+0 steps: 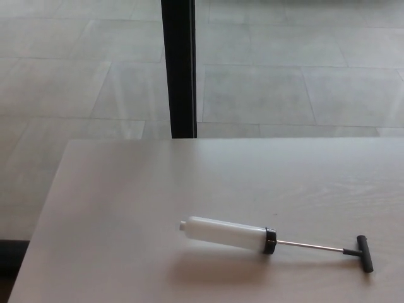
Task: The robot uses its left hand to lift the air pump kept on the middle of the desk and use the right hand to pull out the handle
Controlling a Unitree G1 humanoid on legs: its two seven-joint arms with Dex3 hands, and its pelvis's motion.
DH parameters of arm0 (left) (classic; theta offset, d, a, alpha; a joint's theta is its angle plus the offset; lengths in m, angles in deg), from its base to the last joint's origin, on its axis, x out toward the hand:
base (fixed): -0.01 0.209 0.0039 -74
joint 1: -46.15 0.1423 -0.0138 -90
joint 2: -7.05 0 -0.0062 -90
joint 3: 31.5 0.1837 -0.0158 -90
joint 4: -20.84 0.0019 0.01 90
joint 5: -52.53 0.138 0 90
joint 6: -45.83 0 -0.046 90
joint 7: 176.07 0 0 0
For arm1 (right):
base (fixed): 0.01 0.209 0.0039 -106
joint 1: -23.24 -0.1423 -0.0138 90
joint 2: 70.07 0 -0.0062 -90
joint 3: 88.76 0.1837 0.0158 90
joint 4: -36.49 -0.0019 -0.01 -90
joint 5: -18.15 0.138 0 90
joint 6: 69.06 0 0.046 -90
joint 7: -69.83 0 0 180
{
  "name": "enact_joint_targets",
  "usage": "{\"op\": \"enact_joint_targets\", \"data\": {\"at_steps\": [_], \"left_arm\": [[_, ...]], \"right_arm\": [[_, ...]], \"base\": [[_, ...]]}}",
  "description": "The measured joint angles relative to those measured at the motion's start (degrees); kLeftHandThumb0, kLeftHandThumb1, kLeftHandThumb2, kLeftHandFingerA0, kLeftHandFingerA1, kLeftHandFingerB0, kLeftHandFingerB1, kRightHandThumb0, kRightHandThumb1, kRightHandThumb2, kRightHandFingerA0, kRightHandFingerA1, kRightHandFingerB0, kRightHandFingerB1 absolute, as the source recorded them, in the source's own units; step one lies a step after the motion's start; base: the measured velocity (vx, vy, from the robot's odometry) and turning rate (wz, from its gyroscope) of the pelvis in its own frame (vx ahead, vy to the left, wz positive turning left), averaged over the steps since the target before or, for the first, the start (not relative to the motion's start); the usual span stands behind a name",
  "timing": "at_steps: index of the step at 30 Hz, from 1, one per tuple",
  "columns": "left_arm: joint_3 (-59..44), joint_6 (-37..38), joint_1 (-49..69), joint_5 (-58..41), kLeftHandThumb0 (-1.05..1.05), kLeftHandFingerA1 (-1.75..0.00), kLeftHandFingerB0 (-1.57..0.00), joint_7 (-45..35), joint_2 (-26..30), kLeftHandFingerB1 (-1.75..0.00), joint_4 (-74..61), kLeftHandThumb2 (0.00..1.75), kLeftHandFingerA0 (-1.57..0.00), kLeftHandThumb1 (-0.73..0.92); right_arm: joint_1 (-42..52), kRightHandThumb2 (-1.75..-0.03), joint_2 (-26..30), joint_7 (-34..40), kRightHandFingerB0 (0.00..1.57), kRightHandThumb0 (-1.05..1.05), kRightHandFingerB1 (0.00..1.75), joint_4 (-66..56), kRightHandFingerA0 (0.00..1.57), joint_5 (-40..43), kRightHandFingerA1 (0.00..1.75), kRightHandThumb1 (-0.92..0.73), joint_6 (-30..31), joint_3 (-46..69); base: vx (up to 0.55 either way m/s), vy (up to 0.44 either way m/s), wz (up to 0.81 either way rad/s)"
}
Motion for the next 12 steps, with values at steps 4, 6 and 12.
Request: {"op": "enact_joint_targets", "data": {"at_steps": [4, 6, 12], "left_arm": [[0.84, 1.24, 0.09, -2.80, -0.35, -0.53, -0.44, 0.53, 0.09, -0.48, 0.58, 0.61, -0.57, 0.76], [1.71, 1.66, 0.12, -3.87, -0.34, -0.51, -0.44, 0.63, 0.19, -0.47, 0.71, 0.62, -0.57, 0.78], [4.72, 3.21, 0.04, -5.73, -0.32, -0.50, -0.43, 0.68, 0.90, -0.46, 2.03, 0.63, -0.51, 0.80]], "right_arm": [[0.22, -1.01, 0.00, -0.08, 0.34, -0.73, 0.53, -0.10, 0.54, 0.24, 0.68, -0.61, -0.78, -2.31], [0.41, -0.63, 0.04, -0.09, 0.37, -0.71, 0.38, -0.12, 0.55, 0.12, 0.57, -0.76, -1.27, -3.71], [1.77, -0.99, -0.05, -0.30, 0.29, -0.78, 0.51, -2.76, 0.54, 0.45, 0.67, -0.61, -1.37, -5.93]], "base": [[0.00, 0.000, 0.00], [0.00, 0.000, 0.00], [0.00, 0.000, 0.00]]}}
